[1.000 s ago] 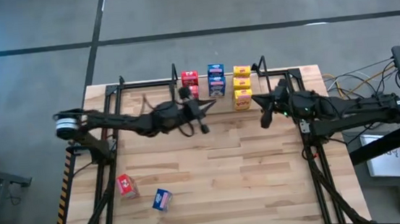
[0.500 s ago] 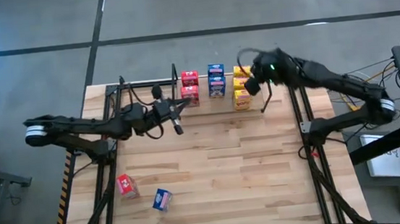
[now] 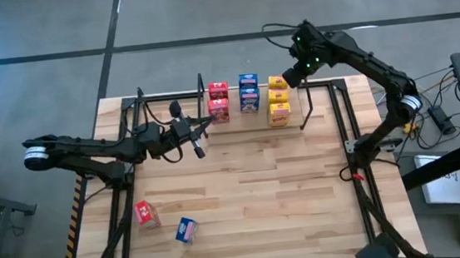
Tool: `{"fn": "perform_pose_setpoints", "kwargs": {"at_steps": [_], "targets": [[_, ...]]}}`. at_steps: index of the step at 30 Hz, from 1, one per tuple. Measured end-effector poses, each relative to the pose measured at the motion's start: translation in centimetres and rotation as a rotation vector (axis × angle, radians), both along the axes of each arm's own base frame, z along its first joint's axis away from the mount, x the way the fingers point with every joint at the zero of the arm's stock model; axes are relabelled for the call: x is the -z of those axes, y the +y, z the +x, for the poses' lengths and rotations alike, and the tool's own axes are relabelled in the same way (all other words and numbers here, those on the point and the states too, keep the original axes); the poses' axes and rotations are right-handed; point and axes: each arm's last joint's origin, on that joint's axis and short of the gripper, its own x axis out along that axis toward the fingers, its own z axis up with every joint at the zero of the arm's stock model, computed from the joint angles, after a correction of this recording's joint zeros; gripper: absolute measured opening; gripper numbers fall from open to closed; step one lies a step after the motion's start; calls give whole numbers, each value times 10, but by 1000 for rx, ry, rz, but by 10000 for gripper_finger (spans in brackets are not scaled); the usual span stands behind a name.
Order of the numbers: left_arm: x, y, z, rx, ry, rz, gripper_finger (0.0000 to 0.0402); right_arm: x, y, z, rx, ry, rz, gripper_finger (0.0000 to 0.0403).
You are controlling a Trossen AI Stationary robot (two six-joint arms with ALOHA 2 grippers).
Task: Stack cereal on shelf
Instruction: Adjust the top yellow cereal box on the shelf
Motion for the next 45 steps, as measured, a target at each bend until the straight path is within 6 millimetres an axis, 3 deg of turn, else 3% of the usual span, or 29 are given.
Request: {"fn": "perform_pose_setpoints", "kwargs": {"at_steps": [7, 22, 45], "targets": [[2, 0, 0, 1, 7, -5, 0, 3, -10, 1, -16, 9, 21, 8], [1, 0, 0, 1, 1, -5, 0, 36, -28, 18, -50, 13, 119, 8], [1, 0, 0, 1, 5, -5, 0, 35, -26, 20, -41, -7, 107, 9]]}}
